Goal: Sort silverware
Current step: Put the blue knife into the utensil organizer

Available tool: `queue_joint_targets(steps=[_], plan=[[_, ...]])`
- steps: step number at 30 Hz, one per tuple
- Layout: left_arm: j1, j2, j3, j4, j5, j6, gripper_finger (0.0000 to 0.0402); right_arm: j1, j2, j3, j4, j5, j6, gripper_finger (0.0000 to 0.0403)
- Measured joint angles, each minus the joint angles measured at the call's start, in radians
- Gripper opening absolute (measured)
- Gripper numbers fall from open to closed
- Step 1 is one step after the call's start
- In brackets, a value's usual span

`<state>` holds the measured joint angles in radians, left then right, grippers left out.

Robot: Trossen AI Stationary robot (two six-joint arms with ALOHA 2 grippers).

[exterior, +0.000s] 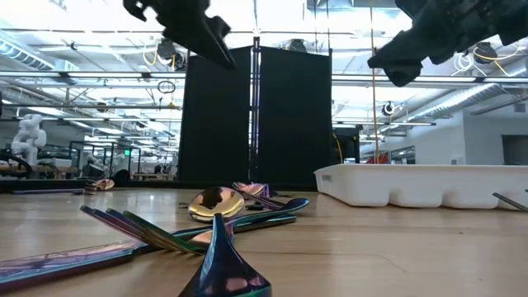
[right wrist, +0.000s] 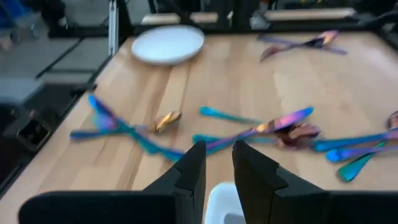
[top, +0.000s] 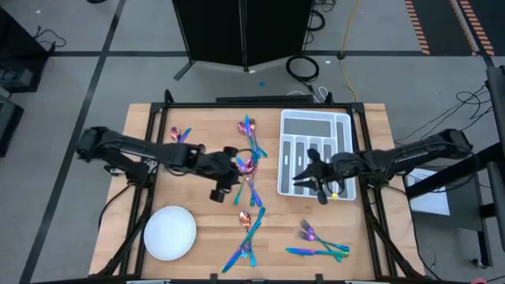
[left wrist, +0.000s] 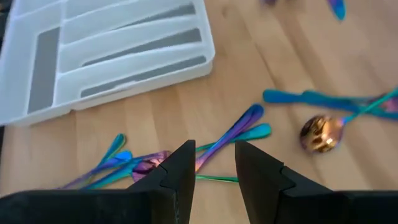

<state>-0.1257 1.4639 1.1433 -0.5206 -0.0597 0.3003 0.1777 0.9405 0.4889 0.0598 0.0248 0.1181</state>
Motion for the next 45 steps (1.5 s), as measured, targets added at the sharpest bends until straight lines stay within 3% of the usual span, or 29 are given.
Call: queue_joint_targets(steps=[7,19,29,34,45], plan=[[0.011,0.205,0.094,-0.022,0.001,0.221,0.0114,0.076,0.08,0.0,-0.031,0.01,0.024,0.0068],[0.025,0.452,0.167,-0.019,0.026,0.366,0.0114,0.106,0.172,0.0,0.023,0.081,0.01,0.0068],[0.078,0.491,0.168,-0.012,0.032,0.417,0.0114,0.106,0.17,0.0,0.041,0.079,0.017,0.0068],[0.11,0.499,0.167,-0.032,0.11,0.414,0.0114,0.106,0.17,0.0,0.041,0.078,0.018,0.0068],[0.113,0.514,0.167,-0.023,0.117,0.421,0.0114,0.105,0.17,0.0,0.04,0.078,0.009,0.0068]])
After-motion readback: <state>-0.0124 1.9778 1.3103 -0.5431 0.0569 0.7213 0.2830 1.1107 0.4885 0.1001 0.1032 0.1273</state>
